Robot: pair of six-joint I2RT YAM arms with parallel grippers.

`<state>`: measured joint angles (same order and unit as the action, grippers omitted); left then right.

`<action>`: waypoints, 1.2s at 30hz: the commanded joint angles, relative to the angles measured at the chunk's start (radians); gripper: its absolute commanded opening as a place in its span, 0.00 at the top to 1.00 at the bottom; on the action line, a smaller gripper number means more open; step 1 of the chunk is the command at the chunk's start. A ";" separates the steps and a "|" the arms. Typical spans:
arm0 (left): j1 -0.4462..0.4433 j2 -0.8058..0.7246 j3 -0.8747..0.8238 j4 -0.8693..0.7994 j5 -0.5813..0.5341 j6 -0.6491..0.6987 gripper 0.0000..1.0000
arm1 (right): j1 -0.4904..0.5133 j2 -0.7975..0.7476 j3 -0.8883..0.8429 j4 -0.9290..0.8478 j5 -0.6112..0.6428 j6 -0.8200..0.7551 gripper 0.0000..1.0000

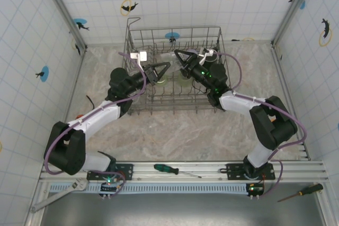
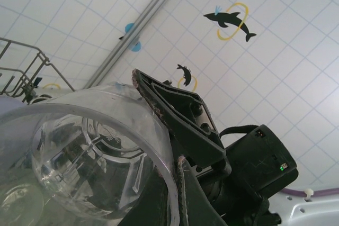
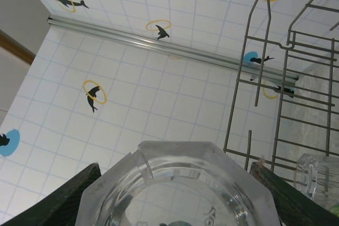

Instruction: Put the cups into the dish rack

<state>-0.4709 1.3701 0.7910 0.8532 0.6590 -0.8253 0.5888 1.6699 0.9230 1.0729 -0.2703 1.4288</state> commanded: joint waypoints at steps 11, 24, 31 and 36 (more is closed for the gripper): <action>-0.009 -0.029 0.030 -0.072 -0.041 0.073 0.47 | -0.006 0.034 0.053 0.099 -0.020 0.006 0.74; -0.008 -0.173 0.160 -0.530 -0.263 0.357 0.03 | -0.022 0.042 0.118 -0.016 -0.052 -0.087 0.82; -0.006 -0.179 0.322 -0.821 -0.566 0.580 0.03 | -0.024 0.063 0.241 -0.226 -0.059 -0.264 0.82; 0.036 -0.198 0.335 -0.885 -0.844 0.575 0.03 | -0.016 0.086 0.311 -0.344 -0.048 -0.387 0.81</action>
<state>-0.4629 1.1927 1.1061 0.0769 0.0307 -0.3050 0.5686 1.7386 1.1713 0.7998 -0.3222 1.1572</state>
